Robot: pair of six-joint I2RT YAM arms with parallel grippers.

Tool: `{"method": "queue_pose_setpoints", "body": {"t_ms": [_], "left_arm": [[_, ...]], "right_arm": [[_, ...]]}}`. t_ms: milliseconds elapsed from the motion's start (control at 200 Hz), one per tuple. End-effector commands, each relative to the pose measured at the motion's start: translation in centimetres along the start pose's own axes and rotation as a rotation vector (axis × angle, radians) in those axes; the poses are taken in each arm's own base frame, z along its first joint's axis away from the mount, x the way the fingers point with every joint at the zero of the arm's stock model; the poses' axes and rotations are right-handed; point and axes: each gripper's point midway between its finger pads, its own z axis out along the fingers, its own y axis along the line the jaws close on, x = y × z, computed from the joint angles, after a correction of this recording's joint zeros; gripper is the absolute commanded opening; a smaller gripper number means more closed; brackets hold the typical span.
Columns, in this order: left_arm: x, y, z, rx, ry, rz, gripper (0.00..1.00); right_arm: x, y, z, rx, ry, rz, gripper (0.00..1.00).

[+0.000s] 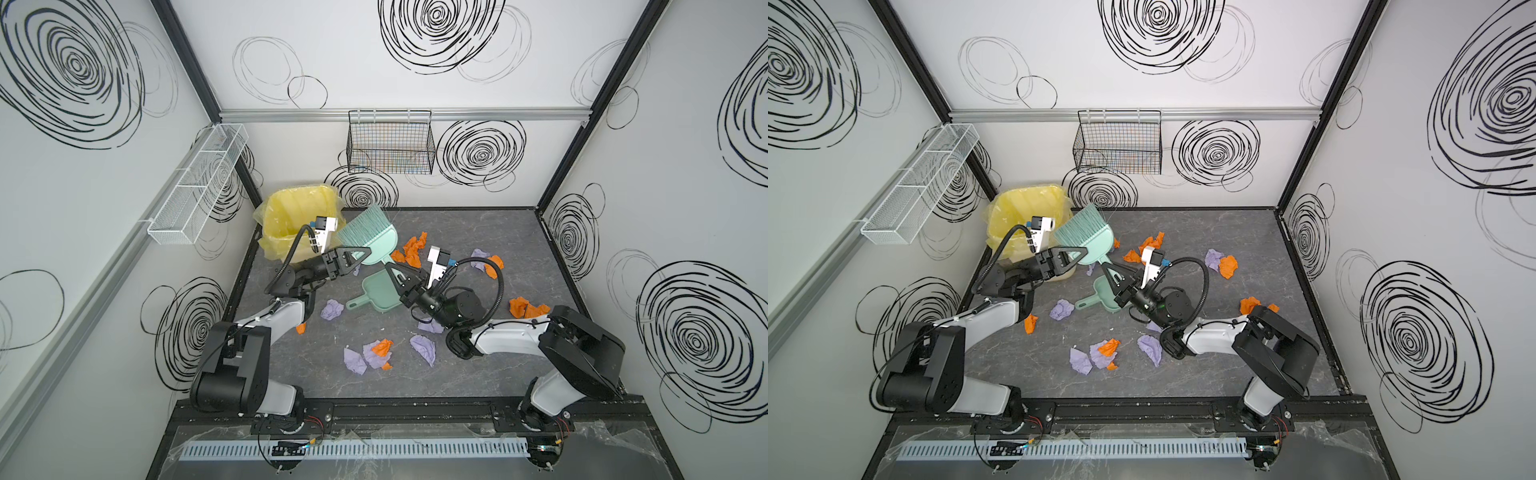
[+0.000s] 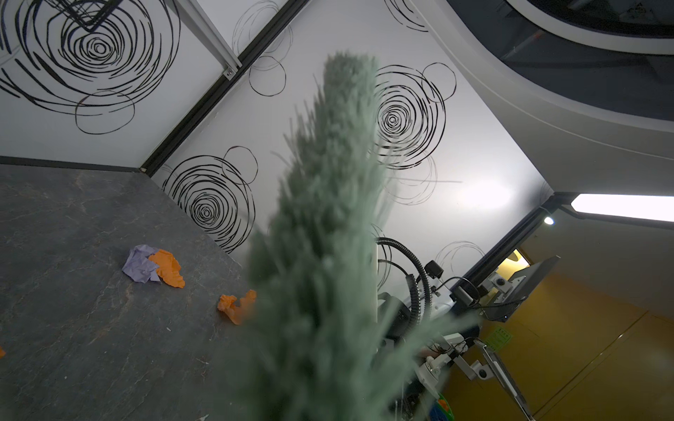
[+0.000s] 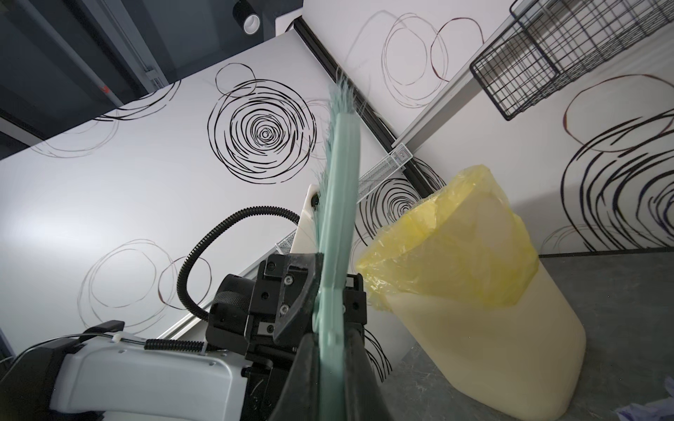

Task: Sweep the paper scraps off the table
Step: 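Move the brush toward the scraps while the left gripper lowers onto the dustpan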

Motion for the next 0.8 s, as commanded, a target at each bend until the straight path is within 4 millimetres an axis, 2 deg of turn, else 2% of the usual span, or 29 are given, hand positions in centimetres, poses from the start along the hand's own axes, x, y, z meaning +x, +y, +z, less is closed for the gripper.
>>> {"method": "queue_pose_setpoints", "body": {"t_ms": [0, 105, 140, 255, 375, 425, 455, 530, 590, 700, 795], "left_arm": [[-0.2, -3.1, -0.2, 0.073, -0.017, 0.169, 0.00], [-0.2, -2.8, -0.2, 0.060, -0.009, 0.172, 0.02], [-0.1, -2.5, -0.2, 0.051, -0.002, 0.176, 0.17], [-0.1, -1.7, -0.5, 0.013, 0.028, 0.204, 0.38], [0.0, 1.5, -1.8, -0.111, 0.069, 0.226, 0.48], [0.4, 3.4, -2.8, -0.192, 0.094, 0.225, 0.51], [0.3, 3.8, -3.2, -0.226, 0.111, 0.293, 0.53], [1.5, 6.1, -4.6, -0.377, 0.212, 0.394, 0.58], [2.8, 6.8, -5.3, -0.456, 0.302, 0.494, 0.61], [4.5, 8.1, -7.2, -0.543, 0.430, 0.629, 0.70], [7.1, 9.9, -9.0, -0.576, 0.573, 0.680, 0.74]], "right_arm": [[-2.4, 2.0, 0.4, -0.071, -0.089, -0.041, 0.03], [-2.7, 2.0, 0.3, -0.061, -0.085, -0.051, 0.02], [-2.7, 1.8, 0.2, -0.044, -0.078, -0.055, 0.01], [-2.9, 1.0, -0.1, 0.029, -0.048, -0.069, 0.00], [-3.9, -0.2, -1.7, 0.132, -0.035, -0.080, 0.00], [-4.4, -0.9, -2.6, 0.183, -0.028, -0.085, 0.00], [-4.7, -1.3, -3.2, 0.218, -0.025, -0.089, 0.00], [-5.7, -2.3, -5.0, 0.296, -0.019, -0.101, 0.00], [-6.6, -2.8, -6.4, 0.337, -0.021, -0.108, 0.00], [-7.8, -3.6, -9.2, 0.405, -0.026, -0.114, 0.00], [-8.7, -3.9, -11.5, 0.442, -0.045, -0.111, 0.00]]}}
